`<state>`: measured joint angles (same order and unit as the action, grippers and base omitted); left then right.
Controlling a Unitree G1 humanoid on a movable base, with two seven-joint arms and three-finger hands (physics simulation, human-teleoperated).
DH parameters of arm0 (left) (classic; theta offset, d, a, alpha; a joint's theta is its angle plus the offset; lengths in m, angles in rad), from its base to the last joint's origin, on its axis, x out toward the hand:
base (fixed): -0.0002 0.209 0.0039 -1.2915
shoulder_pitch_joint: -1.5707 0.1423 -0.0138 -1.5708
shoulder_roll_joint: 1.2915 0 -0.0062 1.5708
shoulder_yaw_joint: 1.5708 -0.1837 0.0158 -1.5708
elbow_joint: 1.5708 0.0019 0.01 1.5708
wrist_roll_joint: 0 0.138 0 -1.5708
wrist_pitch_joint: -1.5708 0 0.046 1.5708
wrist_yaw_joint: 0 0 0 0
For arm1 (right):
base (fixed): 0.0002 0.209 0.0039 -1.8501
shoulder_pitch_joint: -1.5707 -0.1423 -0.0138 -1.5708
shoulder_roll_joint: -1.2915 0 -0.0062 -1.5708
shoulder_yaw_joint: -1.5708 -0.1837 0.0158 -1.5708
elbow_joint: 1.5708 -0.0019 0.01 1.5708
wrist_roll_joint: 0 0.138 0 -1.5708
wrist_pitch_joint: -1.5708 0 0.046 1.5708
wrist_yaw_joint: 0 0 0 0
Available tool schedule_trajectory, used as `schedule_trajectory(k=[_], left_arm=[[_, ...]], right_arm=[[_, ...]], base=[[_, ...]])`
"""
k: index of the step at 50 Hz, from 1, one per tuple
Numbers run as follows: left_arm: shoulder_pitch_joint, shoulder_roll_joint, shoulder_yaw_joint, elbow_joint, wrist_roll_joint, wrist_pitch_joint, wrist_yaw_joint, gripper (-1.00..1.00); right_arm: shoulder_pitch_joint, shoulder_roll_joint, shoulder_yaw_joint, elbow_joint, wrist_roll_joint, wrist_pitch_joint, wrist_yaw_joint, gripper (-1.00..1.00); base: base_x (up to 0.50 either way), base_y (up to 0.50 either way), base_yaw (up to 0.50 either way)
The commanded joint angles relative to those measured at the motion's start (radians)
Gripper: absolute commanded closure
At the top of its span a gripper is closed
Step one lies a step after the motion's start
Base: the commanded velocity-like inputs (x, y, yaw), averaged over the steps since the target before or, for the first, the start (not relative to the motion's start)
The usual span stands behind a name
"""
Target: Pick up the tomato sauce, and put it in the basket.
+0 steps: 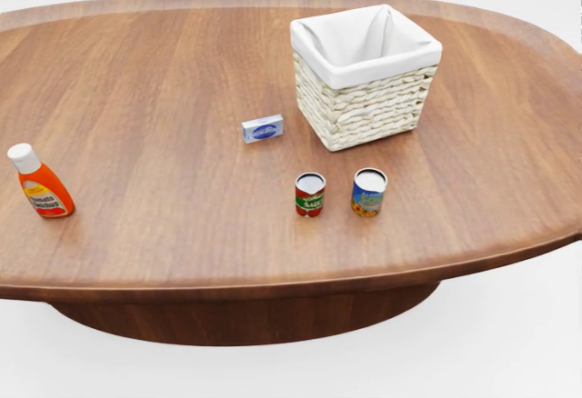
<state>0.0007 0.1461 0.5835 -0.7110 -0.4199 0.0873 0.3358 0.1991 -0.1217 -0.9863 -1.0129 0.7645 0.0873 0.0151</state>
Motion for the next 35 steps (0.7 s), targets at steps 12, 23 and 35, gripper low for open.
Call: schedule_trajectory(k=[12,23,35], left_arm=[[-0.003,-0.002,-0.006,-0.010,0.006,0.000,0.013,-1.00],[-0.004,-0.005,-0.013,-0.006,0.010,0.000,0.013,-1.00],[-0.001,-0.004,-0.009,-0.009,-0.003,0.000,0.014,-1.00]], right_arm=[[-0.001,0.001,-0.004,-0.007,0.000,0.000,0.009,-1.00],[-0.004,0.006,0.010,-0.003,-0.019,0.000,0.017,-1.00],[-0.006,0.012,0.021,-0.008,-0.036,0.000,0.021,-1.00]], base=[[0.00,-0.50,0.00],[0.00,-0.50,0.00],[0.00,-0.50,0.00]])
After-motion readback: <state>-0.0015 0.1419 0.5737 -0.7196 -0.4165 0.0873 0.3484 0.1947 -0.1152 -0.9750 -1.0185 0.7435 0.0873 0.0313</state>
